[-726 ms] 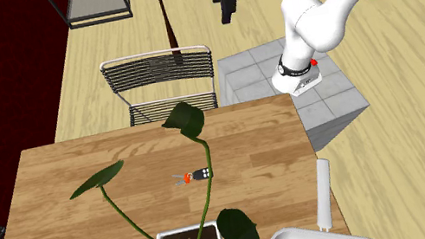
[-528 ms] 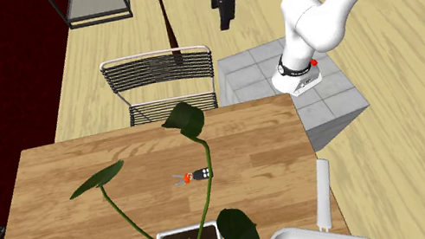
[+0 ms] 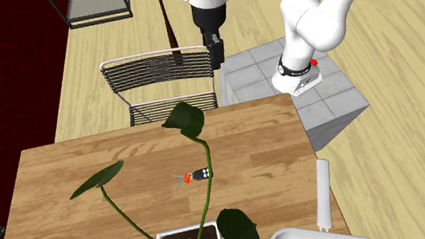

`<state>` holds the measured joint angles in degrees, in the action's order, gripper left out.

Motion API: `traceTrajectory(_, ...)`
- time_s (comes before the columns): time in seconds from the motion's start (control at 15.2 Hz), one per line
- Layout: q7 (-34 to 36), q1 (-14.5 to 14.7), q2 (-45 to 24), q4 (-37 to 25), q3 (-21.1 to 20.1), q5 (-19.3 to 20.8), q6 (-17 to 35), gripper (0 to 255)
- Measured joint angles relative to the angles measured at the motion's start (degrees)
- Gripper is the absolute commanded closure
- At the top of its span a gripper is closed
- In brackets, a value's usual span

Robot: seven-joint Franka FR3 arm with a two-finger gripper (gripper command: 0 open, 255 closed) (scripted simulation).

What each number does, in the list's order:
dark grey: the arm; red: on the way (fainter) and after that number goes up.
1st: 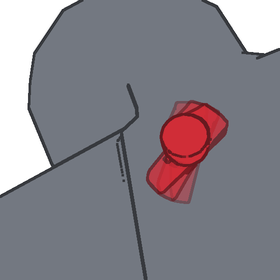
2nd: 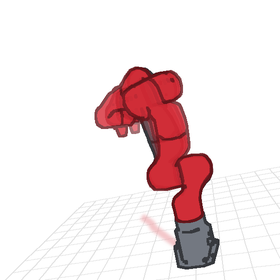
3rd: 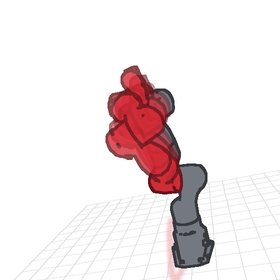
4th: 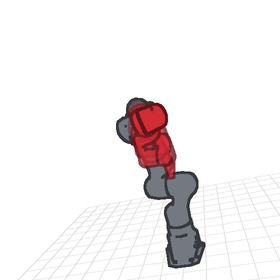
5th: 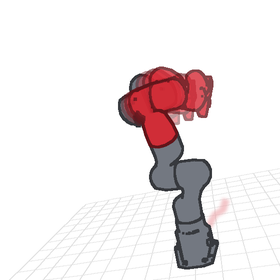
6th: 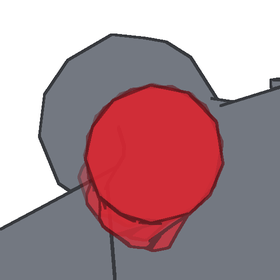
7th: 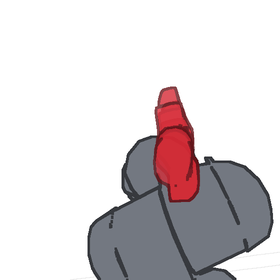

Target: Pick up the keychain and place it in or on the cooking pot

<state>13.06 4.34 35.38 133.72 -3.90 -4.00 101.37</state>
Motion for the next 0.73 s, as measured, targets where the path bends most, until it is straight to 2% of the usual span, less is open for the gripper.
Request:
traceTrajectory(0.26,2.7,1.1,-6.6,-0.7,-2.8,-1.2,5.2,0)
traceTrajectory(0.73,7.9,2.6,-20.4,-6.5,-7.4,-1.5,12.2,0)
